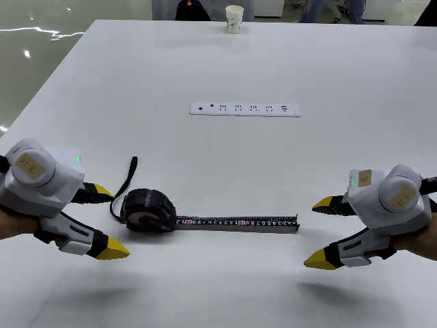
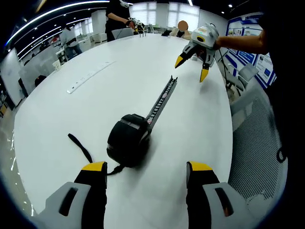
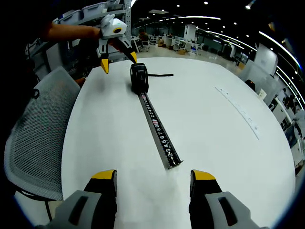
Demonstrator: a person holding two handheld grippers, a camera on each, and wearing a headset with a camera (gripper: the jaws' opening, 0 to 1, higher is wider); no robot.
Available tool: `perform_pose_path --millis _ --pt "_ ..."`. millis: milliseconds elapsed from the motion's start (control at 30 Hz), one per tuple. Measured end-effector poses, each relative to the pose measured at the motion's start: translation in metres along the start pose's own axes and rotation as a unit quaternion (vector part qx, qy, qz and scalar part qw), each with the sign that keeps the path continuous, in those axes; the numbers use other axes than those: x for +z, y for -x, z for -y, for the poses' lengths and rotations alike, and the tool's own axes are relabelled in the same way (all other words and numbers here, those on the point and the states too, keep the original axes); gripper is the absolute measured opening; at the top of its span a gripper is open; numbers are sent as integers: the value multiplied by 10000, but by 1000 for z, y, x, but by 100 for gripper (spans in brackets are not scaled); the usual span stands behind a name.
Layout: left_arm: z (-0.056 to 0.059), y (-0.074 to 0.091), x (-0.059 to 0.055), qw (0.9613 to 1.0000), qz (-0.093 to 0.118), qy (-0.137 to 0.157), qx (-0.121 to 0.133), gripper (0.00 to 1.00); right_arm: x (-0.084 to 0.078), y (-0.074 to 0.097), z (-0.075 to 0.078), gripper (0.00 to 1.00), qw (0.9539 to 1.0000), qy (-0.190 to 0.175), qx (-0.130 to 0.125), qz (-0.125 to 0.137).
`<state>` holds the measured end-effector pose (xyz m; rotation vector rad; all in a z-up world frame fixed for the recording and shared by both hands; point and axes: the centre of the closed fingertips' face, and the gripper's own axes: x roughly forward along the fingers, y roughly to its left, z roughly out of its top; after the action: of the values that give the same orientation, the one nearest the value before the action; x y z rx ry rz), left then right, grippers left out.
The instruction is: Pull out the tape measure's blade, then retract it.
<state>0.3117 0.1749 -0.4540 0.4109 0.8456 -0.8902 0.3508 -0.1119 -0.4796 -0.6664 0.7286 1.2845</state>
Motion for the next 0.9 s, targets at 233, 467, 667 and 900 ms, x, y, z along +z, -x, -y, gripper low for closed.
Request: perform_pose_path --millis 233,467,667,900 --pt "11 4 0 9994 215 245 107 68 4 3 -7 64 9994 -265 -130 182" --pt "21 7 0 9974 441 522 232 71 7 8 -10 68 9964 -657 -317 437" --pt "30 7 0 9953 580 710 296 74 8 12 -14 71 9940 -848 -423 537" --pt "37 8 0 9922 734 902 441 77 9 16 -24 74 9917 -992 -511 633"
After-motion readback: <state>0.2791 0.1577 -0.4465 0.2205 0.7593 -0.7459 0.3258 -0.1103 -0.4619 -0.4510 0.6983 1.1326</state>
